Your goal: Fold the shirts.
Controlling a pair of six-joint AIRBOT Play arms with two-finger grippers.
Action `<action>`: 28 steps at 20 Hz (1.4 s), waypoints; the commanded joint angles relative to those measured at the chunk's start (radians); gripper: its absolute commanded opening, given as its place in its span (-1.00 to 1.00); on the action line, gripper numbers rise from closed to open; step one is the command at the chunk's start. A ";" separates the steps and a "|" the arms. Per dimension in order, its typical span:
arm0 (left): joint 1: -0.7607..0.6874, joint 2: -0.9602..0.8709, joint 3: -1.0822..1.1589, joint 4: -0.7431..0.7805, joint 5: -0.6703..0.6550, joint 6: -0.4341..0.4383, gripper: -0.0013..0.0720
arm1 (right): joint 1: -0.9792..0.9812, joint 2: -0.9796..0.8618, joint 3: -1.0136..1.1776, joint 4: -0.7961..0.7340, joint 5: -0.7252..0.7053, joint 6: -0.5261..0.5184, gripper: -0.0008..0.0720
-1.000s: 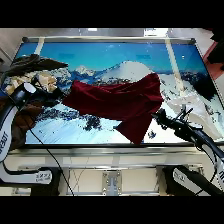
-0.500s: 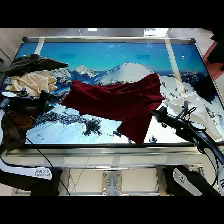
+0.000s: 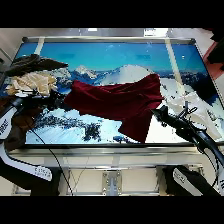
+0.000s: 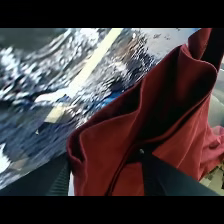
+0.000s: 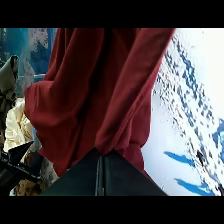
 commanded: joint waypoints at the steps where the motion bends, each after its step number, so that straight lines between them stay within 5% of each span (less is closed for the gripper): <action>1: -0.035 -0.019 0.000 -0.003 0.034 0.014 0.14 | -0.001 0.001 0.001 0.006 0.000 0.000 -0.89; 3: -0.053 -0.023 0.000 -0.012 0.018 0.063 -0.93 | -0.001 0.001 0.001 0.007 0.001 0.000 -0.89; 7: -0.022 0.031 0.035 -0.299 -0.107 0.284 -0.95 | -0.010 0.048 0.006 0.065 0.014 -0.048 -0.89; 11: 0.103 0.287 0.089 -0.635 -0.343 0.512 -0.95 | -0.146 0.272 0.159 0.012 0.150 -0.018 -0.89; 17: 0.328 0.833 0.124 -0.627 -0.371 0.509 -0.95 | -0.473 0.677 0.584 -0.206 0.248 0.101 -0.90; 23: 0.346 1.067 0.459 -0.155 -0.113 0.380 -0.95 | -0.646 0.616 1.061 -0.445 0.277 0.121 -0.90; 28: 0.346 1.009 0.580 0.130 -0.151 0.235 -0.96 | -0.646 0.386 1.172 -0.288 0.256 0.102 -0.90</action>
